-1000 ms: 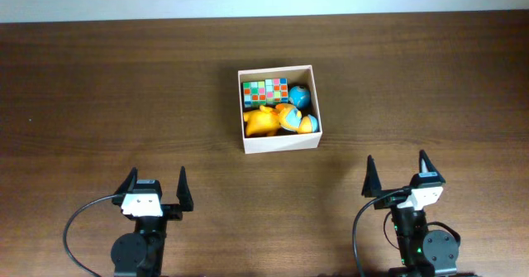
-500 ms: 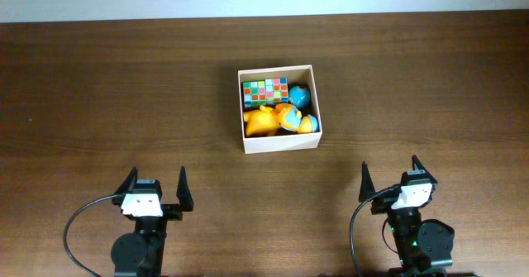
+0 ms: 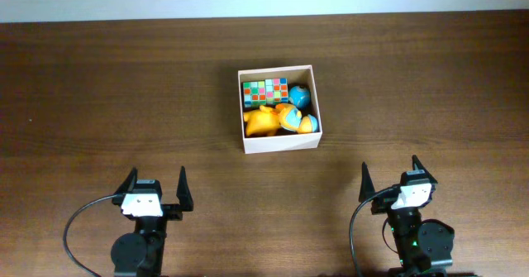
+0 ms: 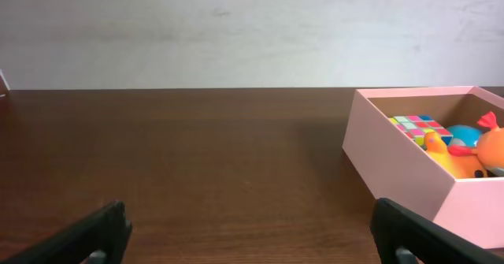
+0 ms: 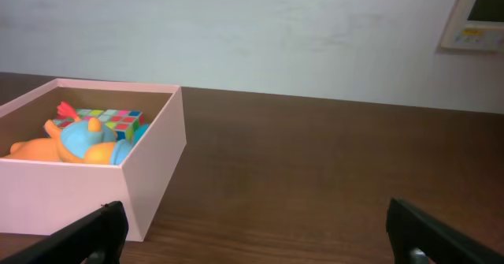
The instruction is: Pack container
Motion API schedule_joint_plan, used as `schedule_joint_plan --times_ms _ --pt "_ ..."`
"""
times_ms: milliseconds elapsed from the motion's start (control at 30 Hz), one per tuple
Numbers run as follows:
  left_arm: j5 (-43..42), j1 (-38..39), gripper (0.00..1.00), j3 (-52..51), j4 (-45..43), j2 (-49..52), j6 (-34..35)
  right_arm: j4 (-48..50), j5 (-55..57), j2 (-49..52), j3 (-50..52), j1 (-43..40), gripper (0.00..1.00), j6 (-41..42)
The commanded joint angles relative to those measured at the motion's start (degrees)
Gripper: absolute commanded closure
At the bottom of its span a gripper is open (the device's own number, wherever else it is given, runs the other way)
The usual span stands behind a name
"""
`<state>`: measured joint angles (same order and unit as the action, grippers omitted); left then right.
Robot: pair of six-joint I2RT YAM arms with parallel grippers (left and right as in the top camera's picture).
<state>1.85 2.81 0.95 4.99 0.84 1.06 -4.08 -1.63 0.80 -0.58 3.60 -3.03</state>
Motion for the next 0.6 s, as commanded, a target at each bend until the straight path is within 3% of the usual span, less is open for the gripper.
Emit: schedule_joint_plan --times_ms 0,567 --pt "-0.8 0.0 0.01 -0.2 0.2 -0.5 -0.9 -0.2 -0.9 -0.6 0.3 0.5 0.01 -0.1" --pt "-0.8 0.0 0.01 -0.2 0.2 -0.5 -0.9 -0.2 -0.9 -0.6 0.3 -1.0 0.01 -0.1"
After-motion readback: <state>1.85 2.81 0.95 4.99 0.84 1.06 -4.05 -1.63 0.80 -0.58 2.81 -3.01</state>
